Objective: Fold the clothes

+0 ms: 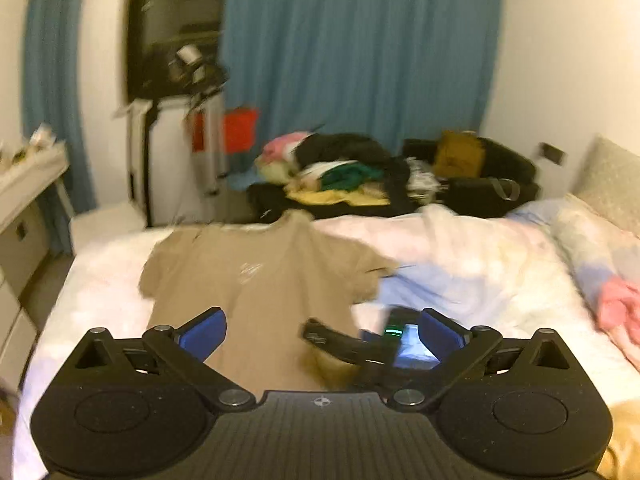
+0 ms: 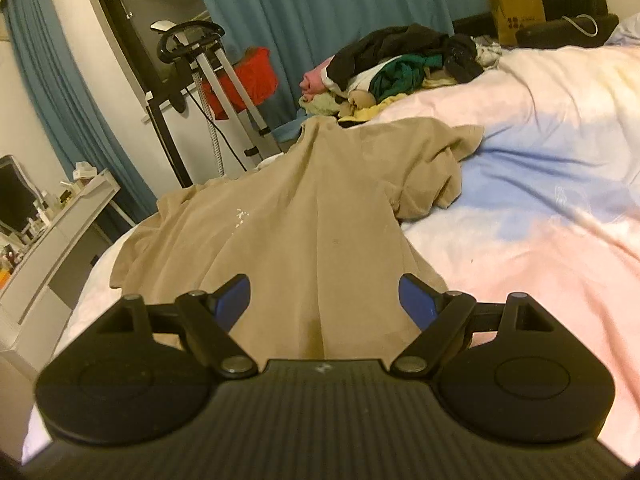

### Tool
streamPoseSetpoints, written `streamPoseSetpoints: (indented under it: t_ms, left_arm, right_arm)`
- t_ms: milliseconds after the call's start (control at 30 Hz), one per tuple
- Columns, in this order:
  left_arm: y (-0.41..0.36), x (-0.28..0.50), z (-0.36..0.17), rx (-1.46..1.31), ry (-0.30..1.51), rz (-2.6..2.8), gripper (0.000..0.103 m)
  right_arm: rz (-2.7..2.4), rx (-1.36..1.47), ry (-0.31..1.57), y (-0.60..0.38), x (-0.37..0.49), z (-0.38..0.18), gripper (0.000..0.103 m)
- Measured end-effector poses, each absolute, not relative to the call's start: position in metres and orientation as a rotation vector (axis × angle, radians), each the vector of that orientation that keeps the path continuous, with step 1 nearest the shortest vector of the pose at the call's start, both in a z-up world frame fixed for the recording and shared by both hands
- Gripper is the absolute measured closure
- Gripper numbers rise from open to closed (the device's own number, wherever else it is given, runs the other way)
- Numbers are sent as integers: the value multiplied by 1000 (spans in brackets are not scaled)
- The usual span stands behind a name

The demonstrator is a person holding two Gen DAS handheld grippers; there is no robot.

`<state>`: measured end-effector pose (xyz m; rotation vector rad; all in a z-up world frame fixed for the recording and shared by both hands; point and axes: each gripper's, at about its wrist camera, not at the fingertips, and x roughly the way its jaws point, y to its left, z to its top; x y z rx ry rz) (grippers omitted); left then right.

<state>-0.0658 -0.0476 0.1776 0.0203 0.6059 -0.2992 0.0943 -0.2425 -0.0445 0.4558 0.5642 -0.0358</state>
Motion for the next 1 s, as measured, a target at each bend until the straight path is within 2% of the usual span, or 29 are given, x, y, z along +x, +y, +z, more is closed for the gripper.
streamPoseSetpoints:
  t_ms: [100,267,400,500,567,633,733,833,933,967,1000]
  left_arm:
    - [-15,0,139,-25,625,-181,0]
    - [68,122,70,-133,550,-25,2]
    - [142,207,14,-291,484,-44,7]
    - [196,251,-16,-498,504,-43,14]
    - [222,275,-36,-601,518,-30,32]
    - [237,294,-54,-686,523,-19,37]
    - [254,320,-76,-737,553,-24,51]
    - [254,336,-86,-716,595,-72,61]
    - [235,352,-83,-638,637,-121,64]
    - [228,359,-81,-603,659,-134,69]
    - [222,365,-79,-569,680,-141,87]
  right_arm:
    - [-33,433,574,-238,97,-52,20]
    - [-34,405,582,-232,109,-67,20]
    - [-41,403,578,-230,123,-81,20]
    - [-44,410,572,-231,131,-92,20]
    - [-50,432,576,-232,136,-99,20]
    - [-46,451,578,-232,140,-103,18]
    - [-36,458,573,-229,145,-109,18]
    - [-29,460,575,-226,150,-112,18]
    - [-26,445,571,-224,153,-113,18]
    - [-25,444,571,-224,153,-113,18]
    - [-24,445,571,-224,153,-113,18]
